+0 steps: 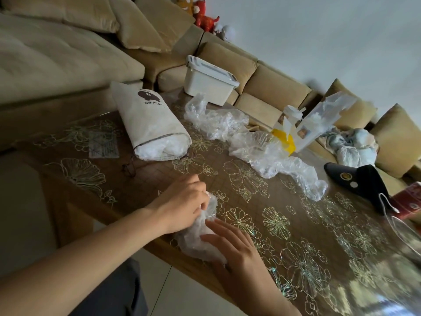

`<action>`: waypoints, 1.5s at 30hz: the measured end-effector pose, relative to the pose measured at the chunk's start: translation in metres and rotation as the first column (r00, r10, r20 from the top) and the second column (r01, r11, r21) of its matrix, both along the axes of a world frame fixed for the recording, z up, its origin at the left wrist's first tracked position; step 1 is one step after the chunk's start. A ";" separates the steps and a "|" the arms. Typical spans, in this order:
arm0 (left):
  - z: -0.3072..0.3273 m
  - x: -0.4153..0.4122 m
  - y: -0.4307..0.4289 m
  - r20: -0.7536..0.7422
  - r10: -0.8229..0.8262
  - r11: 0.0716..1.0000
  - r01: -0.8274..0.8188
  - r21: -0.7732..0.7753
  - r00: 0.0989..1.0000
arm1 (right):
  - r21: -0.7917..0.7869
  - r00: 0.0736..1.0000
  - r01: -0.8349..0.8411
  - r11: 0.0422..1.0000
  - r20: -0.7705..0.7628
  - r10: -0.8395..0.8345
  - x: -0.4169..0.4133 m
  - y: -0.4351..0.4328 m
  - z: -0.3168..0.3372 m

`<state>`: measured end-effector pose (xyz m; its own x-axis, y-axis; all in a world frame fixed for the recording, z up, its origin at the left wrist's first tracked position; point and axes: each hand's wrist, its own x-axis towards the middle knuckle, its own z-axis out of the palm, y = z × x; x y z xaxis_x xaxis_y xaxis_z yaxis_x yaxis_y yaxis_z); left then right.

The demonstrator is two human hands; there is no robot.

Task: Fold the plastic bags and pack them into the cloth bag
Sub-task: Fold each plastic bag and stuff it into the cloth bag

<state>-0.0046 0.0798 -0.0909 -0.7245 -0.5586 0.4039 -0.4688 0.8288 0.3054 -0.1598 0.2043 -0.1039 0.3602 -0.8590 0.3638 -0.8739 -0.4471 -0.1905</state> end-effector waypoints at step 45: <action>-0.005 0.013 0.002 -0.010 0.061 0.953 -0.055 0.297 0.998 | 0.021 0.998 0.068 0.997 -0.016 -0.067 0.002 -0.016 -0.012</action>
<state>0.0089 0.0814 -0.0962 -0.6809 -0.6963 0.2270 -0.5053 0.6710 0.5426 -0.1581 0.1886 -0.1155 0.3067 -0.8890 0.3399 -0.9049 -0.3831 -0.1855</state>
